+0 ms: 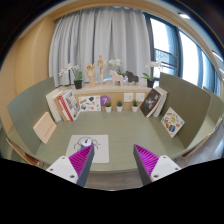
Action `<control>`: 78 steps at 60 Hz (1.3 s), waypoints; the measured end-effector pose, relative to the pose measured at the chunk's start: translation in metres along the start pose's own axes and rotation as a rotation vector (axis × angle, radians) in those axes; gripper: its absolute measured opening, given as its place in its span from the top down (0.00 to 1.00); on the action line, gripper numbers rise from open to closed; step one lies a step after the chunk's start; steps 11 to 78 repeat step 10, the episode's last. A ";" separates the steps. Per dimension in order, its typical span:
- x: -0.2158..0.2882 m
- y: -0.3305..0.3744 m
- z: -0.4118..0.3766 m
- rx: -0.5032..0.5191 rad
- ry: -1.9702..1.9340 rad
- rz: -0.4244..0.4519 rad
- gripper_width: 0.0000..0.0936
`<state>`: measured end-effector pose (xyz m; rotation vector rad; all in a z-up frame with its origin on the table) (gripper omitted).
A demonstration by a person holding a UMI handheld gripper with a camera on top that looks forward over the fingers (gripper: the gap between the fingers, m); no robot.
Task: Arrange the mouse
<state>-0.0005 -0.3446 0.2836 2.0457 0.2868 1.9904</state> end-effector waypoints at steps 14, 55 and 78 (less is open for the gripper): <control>-0.006 0.011 0.000 0.010 -0.026 -0.006 0.17; -0.006 0.011 0.000 0.010 -0.026 -0.006 0.17; -0.006 0.011 0.000 0.010 -0.026 -0.006 0.17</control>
Point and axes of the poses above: the point between the fingertips, and its own axes, seen from behind it with the camera up: z to the right, x up, y backward, against the way the camera looks, the point moved 8 cm from there along y, backward, against the way the camera looks, and after that the axes turned 12 degrees about z, right-handed, at the moved point
